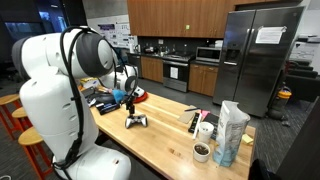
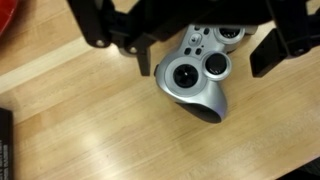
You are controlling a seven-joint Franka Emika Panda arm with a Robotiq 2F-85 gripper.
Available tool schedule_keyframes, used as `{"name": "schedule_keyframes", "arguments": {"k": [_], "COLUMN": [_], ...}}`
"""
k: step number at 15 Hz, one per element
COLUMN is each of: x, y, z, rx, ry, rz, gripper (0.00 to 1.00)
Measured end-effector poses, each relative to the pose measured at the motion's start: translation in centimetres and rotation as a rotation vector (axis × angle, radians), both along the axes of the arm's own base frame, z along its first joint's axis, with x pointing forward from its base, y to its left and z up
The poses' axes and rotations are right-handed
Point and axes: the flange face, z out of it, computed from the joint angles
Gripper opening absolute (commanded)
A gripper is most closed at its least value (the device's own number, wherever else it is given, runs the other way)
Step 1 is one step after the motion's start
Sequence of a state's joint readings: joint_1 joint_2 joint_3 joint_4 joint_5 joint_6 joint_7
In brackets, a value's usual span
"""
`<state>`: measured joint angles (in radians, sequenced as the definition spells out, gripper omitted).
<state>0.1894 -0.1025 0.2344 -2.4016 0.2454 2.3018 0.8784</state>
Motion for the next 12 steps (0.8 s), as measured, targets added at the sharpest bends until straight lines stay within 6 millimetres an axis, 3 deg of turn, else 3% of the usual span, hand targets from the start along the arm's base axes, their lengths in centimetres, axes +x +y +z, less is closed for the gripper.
{"name": "schedule_keyframes", "arguments": {"k": [6, 12], "x": [0.9, 1.8], "y": [0.2, -0.2], "z": [-1.5, -3.3], "rx": [0.002, -0.041], "ry": [-0.019, -0.020], "rz": [-0.015, -0.204], "gripper": [1.00, 1.00]}}
